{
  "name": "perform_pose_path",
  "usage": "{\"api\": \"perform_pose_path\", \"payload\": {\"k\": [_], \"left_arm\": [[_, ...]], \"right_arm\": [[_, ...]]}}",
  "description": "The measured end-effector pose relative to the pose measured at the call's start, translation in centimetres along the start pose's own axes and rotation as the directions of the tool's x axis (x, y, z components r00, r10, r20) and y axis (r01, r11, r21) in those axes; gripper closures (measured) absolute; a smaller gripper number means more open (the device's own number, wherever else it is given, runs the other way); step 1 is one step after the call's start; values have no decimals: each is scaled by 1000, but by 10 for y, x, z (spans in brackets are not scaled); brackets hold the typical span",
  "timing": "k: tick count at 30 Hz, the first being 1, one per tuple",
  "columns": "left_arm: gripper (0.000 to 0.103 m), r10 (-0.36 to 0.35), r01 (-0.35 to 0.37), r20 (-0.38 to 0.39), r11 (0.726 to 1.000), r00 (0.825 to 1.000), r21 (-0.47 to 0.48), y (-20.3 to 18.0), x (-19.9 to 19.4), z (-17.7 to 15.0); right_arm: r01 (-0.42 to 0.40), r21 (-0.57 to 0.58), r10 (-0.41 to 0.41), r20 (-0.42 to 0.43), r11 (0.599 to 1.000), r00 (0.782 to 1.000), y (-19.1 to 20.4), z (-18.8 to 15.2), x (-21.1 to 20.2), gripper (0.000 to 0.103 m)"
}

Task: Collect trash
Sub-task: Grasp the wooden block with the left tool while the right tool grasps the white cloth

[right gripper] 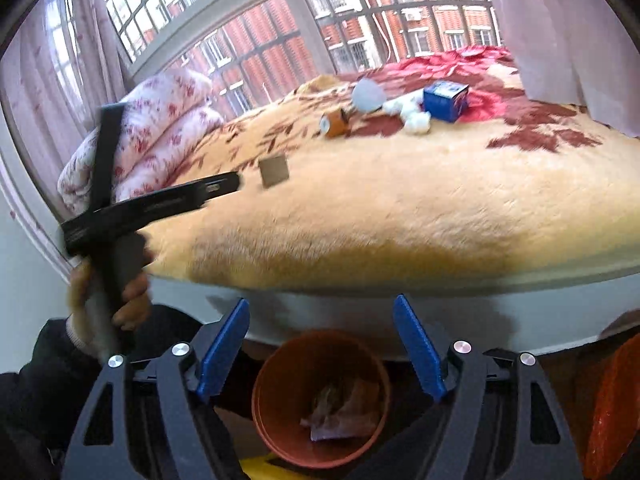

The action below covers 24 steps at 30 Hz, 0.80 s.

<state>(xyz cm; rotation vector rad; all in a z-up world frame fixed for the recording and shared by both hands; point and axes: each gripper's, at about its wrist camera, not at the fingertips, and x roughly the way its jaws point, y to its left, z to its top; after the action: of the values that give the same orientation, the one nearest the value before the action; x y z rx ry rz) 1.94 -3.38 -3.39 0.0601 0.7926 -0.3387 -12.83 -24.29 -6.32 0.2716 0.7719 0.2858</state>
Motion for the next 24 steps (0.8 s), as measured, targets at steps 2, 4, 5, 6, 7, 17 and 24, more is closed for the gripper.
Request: {"api": "perform_pose_path", "payload": {"k": [2,4,5,6,7,17,24], "left_arm": [[10,-23,21,-36,998,999,-54,4,23,12],[10,-35,29,-55,994,998,-104,4,41,21],[10,-38,31,-57,993,998,-115,2,48,23],[10,-30,23,-60,993,998,-117,0,54,25],[10,-5,-3,-66,993,998,-120,-2,62,27],[57,76,-78,-13,984,997,-162,15,70,12],[57,210,-203,75,975,975,-93,24,45,16]], "right_arm": [[9,-4,-9,14,1000,1000,-3,2,-3,27],[17,-10,-16,13,1000,1000,-4,3,-1,27],[22,-10,-22,8,1000,1000,-5,4,2,27],[21,-7,-21,2,1000,1000,-8,4,4,27],[19,-4,-19,-4,1000,1000,-10,5,7,27],[12,0,-12,-10,1000,1000,-18,17,16,32],[120,-104,-114,64,987,991,-31,92,24,33]]}}
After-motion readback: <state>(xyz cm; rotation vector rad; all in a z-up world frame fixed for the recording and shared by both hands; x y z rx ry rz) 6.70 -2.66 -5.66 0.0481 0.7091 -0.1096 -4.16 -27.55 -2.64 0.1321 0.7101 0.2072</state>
